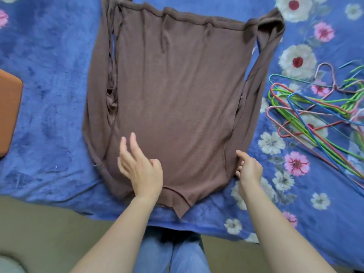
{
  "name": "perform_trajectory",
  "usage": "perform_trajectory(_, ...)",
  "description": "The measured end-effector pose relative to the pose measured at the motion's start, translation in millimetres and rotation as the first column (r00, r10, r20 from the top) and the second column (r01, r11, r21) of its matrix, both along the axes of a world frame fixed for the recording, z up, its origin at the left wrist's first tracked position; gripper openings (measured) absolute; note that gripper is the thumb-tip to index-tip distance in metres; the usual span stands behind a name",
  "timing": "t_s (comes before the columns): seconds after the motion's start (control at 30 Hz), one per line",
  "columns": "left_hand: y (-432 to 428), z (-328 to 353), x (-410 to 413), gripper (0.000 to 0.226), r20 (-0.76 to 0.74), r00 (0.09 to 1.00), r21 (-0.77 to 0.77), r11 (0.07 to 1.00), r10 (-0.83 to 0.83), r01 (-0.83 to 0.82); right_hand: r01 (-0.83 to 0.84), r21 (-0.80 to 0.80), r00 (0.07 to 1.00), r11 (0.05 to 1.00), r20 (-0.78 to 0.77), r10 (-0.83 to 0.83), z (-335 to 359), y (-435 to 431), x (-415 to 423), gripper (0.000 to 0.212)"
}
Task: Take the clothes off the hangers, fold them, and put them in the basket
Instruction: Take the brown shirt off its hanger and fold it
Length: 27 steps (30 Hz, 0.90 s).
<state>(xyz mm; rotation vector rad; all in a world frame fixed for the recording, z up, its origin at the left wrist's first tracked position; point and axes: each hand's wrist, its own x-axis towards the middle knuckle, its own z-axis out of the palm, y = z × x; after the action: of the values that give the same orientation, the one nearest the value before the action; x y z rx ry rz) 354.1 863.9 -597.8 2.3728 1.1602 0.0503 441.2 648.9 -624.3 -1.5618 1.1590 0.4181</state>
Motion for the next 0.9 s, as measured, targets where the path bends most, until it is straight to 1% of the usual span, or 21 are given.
perform_trajectory(0.03,-10.2,-1.2,7.4,0.079,0.034,0.986,-0.026,0.986,-0.162,0.163,0.012,0.018,1.000,1.000,-0.003,-0.012,-0.8,-3.0,12.7,0.036)
perform_trajectory(0.07,-23.5,-5.2,19.5,0.074,0.076,0.944,-0.058,0.943,-0.322,0.327,0.023,0.037,1.000,0.999,0.008,-0.023,-1.3,-8.1,29.2,0.032)
perform_trajectory(0.13,-42.7,-11.1,36.9,0.067,0.128,0.787,-0.069,0.786,-0.603,0.614,-0.012,0.062,0.997,0.998,0.072,0.007,2.7,-9.9,54.3,0.021)
perform_trajectory(0.17,-51.2,-17.1,46.3,0.065,0.129,0.687,-0.055,0.687,-0.715,0.725,-0.055,0.051,0.993,0.997,0.110,0.049,2.4,-11.1,67.5,0.024)
perform_trajectory(0.2,-58.2,-22.9,52.6,0.063,0.114,0.603,-0.052,0.601,-0.789,0.797,-0.109,0.033,0.984,0.994,0.145,0.103,2.0,-11.3,78.0,0.027)
perform_trajectory(0.23,-66.1,-31.2,63.8,0.059,0.094,0.548,-0.073,0.543,-0.831,0.837,-0.159,0.003,0.972,0.987,0.176,0.156,0.1,-12.9,93.0,0.024)
perform_trajectory(0.3,-69.5,-37.4,72.8,0.056,0.021,0.507,-0.133,0.500,-0.862,0.856,-0.234,-0.096,0.946,0.967,0.208,0.249,2.2,-8.5,109.1,0.013)
perform_trajectory(0.4,-73.4,-32.9,87.8,0.052,-0.070,0.529,-0.176,0.533,-0.845,0.828,-0.176,-0.283,0.927,0.943,0.274,0.255,4.0,-14.8,117.4,0.011)
perform_trajectory(0.43,-74.5,-29.3,93.3,0.049,-0.077,0.562,-0.218,0.564,-0.823,0.796,-0.143,-0.317,0.918,0.938,0.312,0.245,8.7,-17.8,113.4,0.013)
perform_trajectory(0.47,-75.9,-25.8,99.7,0.044,-0.071,0.620,-0.270,0.613,-0.782,0.742,-0.110,-0.338,0.909,0.935,0.346,0.232,13.5,-23.6,106.7,0.016)
perform_trajectory(0.53,-79.2,-16.5,118.4,0.032,-0.057,0.741,-0.349,0.709,-0.669,0.613,-0.057,-0.348,0.893,0.936,0.401,0.204,24.3,-36.1,94.4,0.016)
perform_trajectory(0.57,-81.8,-10.5,129.9,0.029,-0.026,0.796,-0.364,0.748,-0.604,0.556,-0.045,-0.337,0.890,0.941,0.414,0.190,27.9,-42.8,89.7,0.012)
perform_trajectory(0.6,-87.1,-4.6,144.7,0.027,0.025,0.835,-0.371,0.770,-0.550,0.518,-0.047,-0.308,0.884,0.950,0.429,0.183,33.1,-50.5,87.1,0.005)
perform_trajectory(0.63,-92.1,1.9,159.4,0.027,0.076,0.864,-0.396,0.780,-0.498,0.484,-0.074,-0.270,0.875,0.960,0.444,0.193,36.5,-53.9,84.0,0.009)
perform_trajectory(0.67,-99.1,7.4,175.8,0.027,0.122,0.885,-0.456,0.767,-0.449,0.452,-0.126,-0.234,0.856,0.964,0.465,0.225,40.7,-56.2,81.4,0.019)
perform_trajectory(0.7,-107.2,9.8,191.8,0.026,0.159,0.904,-0.548,0.726,-0.398,0.416,-0.199,-0.218,0.832,0.956,0.477,0.282,42.5,-56.4,78.0,0.027)
perform_trajectory(0.77,-122.0,9.4,221.6,0.020,0.176,0.940,-0.750,0.578,-0.293,0.321,-0.367,-0.263,0.752,0.892,0.481,0.451,41.9,-52.9,70.7,0.031)
perform_trajectory(0.8,-128.9,5.7,234.7,0.024,0.144,0.944,-0.798,0.529,-0.296,0.287,-0.434,-0.313,0.701,0.845,0.472,0.535,37.7,-52.6,66.9,0.032)
perform_trajectory(0.83,-133.6,2.6,245.4,0.031,0.102,0.931,-0.807,0.519,-0.350,0.283,-0.493,-0.363,0.648,0.790,0.453,0.612,34.1,-51.7,63.7,0.034)
perform_trajectory(0.87,-137.3,-1.5,254.9,0.035,0.059,0.897,-0.785,0.534,-0.438,0.313,-0.552,-0.423,0.588,0.719,0.414,0.695,31.2,-51.4,61.8,0.038)
perform_trajectory(0.9,-140.4,-3.6,262.7,0.035,0.005,0.839,-0.728,0.573,-0.544,0.376,-0.605,-0.499,0.510,0.620,0.354,0.784,27.8,-51.7,61.0,0.040)
